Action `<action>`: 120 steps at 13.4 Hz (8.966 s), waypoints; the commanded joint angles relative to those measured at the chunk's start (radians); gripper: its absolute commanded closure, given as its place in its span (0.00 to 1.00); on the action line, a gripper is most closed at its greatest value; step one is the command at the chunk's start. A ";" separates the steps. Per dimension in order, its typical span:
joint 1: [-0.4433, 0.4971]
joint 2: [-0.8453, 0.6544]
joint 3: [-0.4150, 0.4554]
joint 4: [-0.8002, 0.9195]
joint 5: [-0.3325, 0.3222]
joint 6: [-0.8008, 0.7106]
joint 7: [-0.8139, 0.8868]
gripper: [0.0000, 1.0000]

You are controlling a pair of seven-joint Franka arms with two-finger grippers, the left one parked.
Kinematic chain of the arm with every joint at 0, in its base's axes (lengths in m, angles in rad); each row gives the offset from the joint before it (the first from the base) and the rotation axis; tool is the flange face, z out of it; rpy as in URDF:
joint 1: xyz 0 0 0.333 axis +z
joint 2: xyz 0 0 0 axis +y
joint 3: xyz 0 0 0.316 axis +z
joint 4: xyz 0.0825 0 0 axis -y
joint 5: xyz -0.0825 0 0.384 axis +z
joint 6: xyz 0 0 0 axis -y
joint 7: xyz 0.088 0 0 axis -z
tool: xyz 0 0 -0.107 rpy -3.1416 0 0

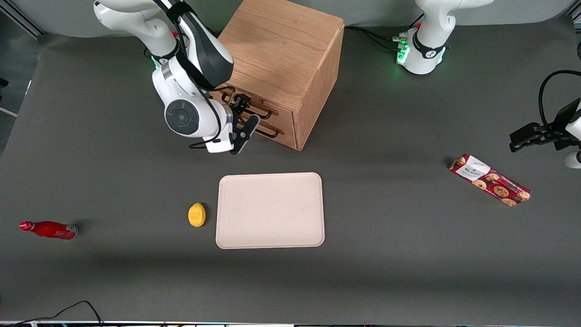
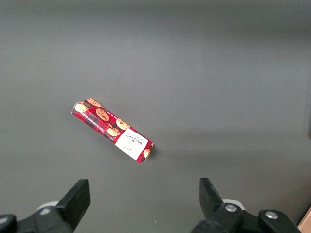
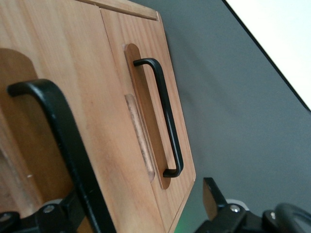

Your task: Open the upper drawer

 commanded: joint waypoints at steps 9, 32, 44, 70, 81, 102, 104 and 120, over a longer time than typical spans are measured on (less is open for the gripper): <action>-0.021 0.032 0.002 -0.009 0.029 0.057 -0.070 0.00; -0.136 0.149 0.007 0.181 0.018 0.047 -0.120 0.00; -0.219 0.215 0.018 0.273 0.016 0.042 -0.193 0.00; -0.363 0.416 0.048 0.562 0.013 -0.035 -0.300 0.00; -0.383 0.443 0.051 0.606 -0.005 -0.033 -0.314 0.00; -0.337 0.003 -0.024 0.521 -0.154 -0.293 0.267 0.00; -0.296 -0.107 -0.090 0.406 -0.212 -0.265 0.373 0.00; -0.497 -0.229 -0.087 0.207 -0.384 -0.045 0.441 0.00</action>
